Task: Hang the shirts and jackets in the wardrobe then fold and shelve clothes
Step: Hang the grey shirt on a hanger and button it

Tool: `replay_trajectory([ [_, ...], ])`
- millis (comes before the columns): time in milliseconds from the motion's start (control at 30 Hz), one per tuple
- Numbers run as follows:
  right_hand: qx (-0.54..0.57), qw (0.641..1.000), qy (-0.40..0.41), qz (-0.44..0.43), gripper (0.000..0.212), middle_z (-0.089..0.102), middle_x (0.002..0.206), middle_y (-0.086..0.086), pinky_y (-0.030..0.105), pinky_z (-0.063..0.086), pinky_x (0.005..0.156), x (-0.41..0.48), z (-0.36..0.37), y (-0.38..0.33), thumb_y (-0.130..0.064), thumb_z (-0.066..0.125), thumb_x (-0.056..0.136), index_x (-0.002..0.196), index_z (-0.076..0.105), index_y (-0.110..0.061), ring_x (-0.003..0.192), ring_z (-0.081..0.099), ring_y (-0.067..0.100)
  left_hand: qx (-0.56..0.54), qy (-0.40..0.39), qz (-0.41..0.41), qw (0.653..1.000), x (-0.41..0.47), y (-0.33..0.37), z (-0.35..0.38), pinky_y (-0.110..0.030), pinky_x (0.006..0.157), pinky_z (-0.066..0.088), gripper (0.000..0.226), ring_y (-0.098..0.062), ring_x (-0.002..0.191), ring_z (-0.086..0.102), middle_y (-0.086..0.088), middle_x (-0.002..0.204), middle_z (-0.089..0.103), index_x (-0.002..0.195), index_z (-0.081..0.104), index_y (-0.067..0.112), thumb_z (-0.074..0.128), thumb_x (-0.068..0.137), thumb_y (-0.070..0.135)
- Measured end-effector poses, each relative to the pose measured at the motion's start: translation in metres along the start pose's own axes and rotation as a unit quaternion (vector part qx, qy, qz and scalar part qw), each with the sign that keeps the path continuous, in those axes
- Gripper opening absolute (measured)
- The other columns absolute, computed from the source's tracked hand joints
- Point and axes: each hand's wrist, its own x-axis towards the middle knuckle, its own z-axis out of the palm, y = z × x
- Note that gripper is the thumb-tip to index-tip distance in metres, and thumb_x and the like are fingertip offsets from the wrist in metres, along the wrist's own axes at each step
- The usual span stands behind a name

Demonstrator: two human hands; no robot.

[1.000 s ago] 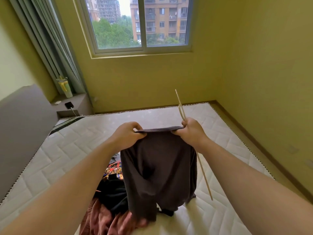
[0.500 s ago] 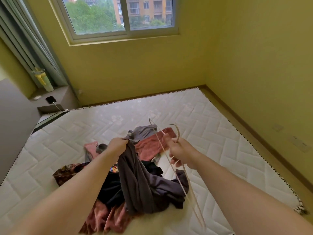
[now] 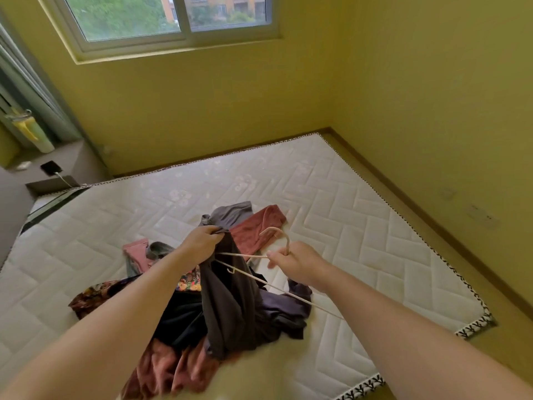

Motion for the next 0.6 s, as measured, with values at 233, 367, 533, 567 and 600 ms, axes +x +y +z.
replay_trajectory([
  [233, 0.135, 0.988, 0.075, -0.024, 0.039, 0.068, 0.091, -0.009, 0.034, 0.050, 0.068, 0.009, -0.002, -0.013, -0.028, 0.062, 0.079, 0.117, 0.058, -0.032, 0.075, 0.061, 0.011, 0.000, -0.117, 0.099, 0.988, -0.047, 0.042, 0.009, -0.040, 0.085, 0.050, 0.032, -0.024, 0.090, 0.066, 0.013, 0.083, 0.074, 0.076, 0.075, 0.042, 0.054, 0.091, 0.023],
  [367, 0.280, 0.957, 0.071, -0.040, 0.040, 0.059, 0.059, -0.013, 0.018, 0.037, 0.044, 0.008, 0.000, -0.025, -0.026, 0.060, 0.076, 0.114, 0.056, -0.033, 0.048, 0.051, 0.003, -0.027, -0.135, 0.134, 0.981, -0.072, 0.058, 0.007, -0.035, 0.077, 0.046, 0.028, -0.013, 0.086, 0.065, 0.012, 0.084, 0.073, 0.077, 0.076, 0.040, 0.050, 0.076, 0.032],
  [533, 0.402, 0.907, 0.079, -0.094, 0.036, 0.056, 0.055, 0.003, 0.022, 0.035, 0.036, 0.004, 0.003, -0.038, -0.043, 0.063, 0.088, 0.117, 0.055, -0.021, 0.042, 0.048, 0.013, 0.025, -0.111, 0.196, 0.974, -0.095, 0.060, 0.003, -0.028, 0.062, 0.042, 0.018, -0.006, 0.066, 0.058, 0.007, 0.075, 0.066, 0.083, 0.072, 0.027, 0.061, 0.072, 0.035],
  [567, 0.394, 0.908, 0.098, -0.104, 0.041, 0.058, 0.059, 0.001, 0.024, 0.039, 0.037, 0.004, 0.004, -0.041, -0.053, 0.063, 0.089, 0.115, 0.055, -0.022, 0.045, 0.050, 0.013, 0.027, -0.097, 0.210, 0.973, -0.098, 0.059, 0.002, -0.031, 0.061, 0.043, 0.021, -0.009, 0.065, 0.057, 0.001, 0.075, 0.066, 0.082, 0.071, 0.023, 0.064, 0.073, 0.040],
  [600, 0.390, 0.907, 0.115, -0.109, 0.048, 0.061, 0.064, 0.000, 0.026, 0.046, 0.041, 0.004, 0.005, -0.044, -0.061, 0.061, 0.086, 0.114, 0.055, -0.023, 0.051, 0.055, 0.015, 0.029, -0.085, 0.222, 0.971, -0.100, 0.058, 0.000, -0.031, 0.060, 0.045, 0.029, -0.011, 0.064, 0.057, -0.002, 0.074, 0.065, 0.082, 0.070, 0.022, 0.067, 0.074, 0.049],
])
